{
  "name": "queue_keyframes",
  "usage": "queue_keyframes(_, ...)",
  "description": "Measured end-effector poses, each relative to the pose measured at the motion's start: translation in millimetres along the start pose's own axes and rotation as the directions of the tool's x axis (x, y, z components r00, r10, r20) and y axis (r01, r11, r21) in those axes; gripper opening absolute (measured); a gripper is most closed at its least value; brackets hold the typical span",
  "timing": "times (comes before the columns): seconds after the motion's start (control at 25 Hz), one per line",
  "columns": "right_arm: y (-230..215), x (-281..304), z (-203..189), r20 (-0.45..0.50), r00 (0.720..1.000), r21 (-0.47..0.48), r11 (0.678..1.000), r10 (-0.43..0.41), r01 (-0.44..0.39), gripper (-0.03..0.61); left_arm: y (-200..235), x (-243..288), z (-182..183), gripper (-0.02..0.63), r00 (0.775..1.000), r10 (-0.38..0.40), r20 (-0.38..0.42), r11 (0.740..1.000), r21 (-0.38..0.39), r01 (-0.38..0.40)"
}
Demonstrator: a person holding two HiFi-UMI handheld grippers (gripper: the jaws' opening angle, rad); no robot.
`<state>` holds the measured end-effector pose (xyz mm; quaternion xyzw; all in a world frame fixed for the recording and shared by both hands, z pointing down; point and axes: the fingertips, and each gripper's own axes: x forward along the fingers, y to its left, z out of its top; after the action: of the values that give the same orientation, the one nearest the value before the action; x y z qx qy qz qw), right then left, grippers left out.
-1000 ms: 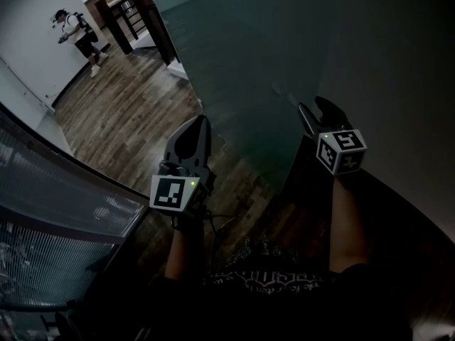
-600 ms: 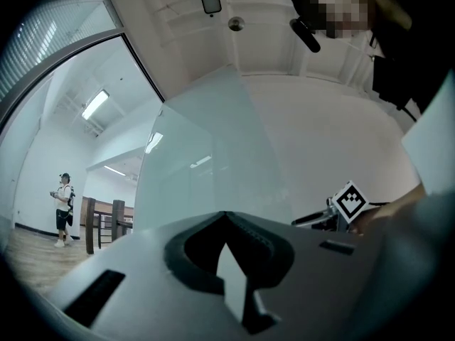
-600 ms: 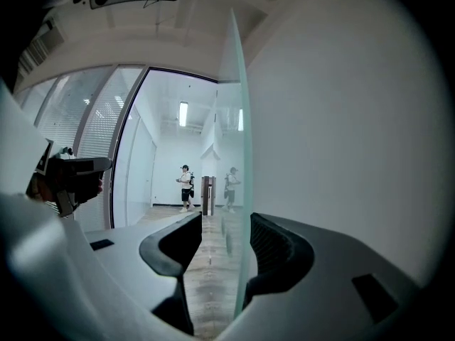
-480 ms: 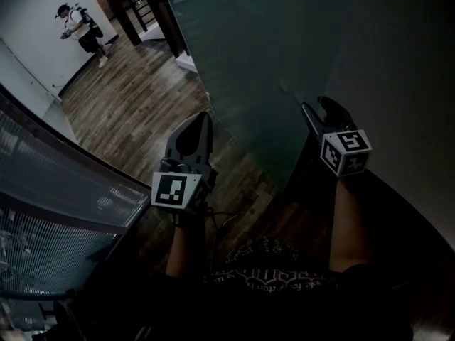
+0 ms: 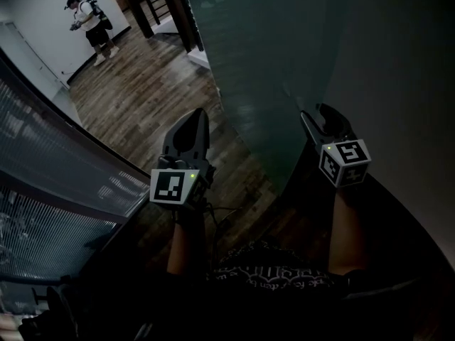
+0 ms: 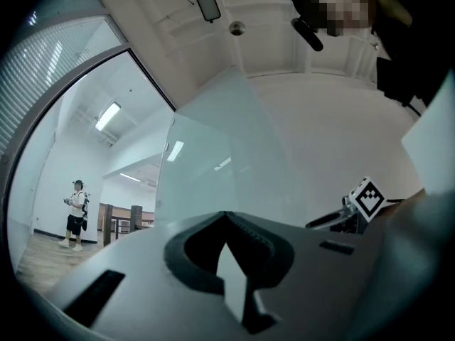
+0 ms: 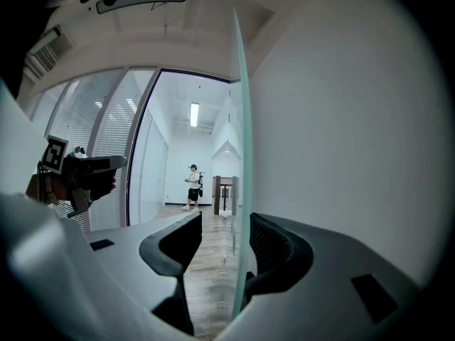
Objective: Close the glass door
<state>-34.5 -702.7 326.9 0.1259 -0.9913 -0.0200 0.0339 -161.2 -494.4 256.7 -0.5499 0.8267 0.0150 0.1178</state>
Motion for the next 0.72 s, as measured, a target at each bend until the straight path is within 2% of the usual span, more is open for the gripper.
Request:
queue_keyframes(0.52,61,10,-3,-0.005,0.982,0.007,0.982,0.186,-0.186,0.195,34,-18,-6,0.002,0.989,0.149,0.003,0.988,0.029,-0.149)
queue_keyframes(0.72,84,21,-11,-0.001,0.963,-0.018,0.963,0.268,-0.268,0.195,44,-28,-10,0.002,0.98,0.198,0.008,0.979,0.04,-0.198)
